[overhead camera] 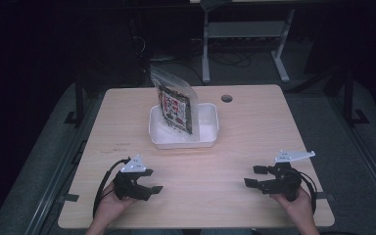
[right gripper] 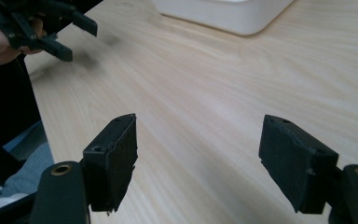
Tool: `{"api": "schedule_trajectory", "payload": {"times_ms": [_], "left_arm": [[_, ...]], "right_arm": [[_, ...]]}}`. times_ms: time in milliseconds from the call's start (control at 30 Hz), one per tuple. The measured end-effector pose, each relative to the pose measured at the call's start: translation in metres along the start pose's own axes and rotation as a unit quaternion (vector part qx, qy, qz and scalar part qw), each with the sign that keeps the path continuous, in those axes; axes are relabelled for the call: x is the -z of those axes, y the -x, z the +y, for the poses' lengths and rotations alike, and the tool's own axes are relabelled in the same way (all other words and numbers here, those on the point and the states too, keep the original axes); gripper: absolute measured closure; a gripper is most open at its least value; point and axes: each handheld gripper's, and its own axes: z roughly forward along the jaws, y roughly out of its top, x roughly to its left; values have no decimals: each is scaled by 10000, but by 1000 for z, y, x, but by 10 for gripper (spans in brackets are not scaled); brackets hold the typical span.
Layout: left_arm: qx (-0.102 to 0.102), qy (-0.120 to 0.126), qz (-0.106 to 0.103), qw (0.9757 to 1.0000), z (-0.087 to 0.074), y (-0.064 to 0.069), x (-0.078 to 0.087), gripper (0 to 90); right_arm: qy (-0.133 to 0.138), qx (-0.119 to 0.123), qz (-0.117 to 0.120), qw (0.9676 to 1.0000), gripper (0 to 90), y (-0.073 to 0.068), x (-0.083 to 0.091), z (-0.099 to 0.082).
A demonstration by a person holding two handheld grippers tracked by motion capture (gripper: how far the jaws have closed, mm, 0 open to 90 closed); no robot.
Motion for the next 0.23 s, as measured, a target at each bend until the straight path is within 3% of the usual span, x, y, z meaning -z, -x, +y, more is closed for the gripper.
{"api": "schedule_trajectory", "payload": {"times_ms": [100,233], "left_arm": [[74,45,-71,9999,-1,0,-1,270],[18,8,-77,10000,0,0,-2,268]], "right_arm": [[-96,86,-54,9999,264,-3,0,-3],[-88,62,-3,9999,264,-4,-2,-3]]}}
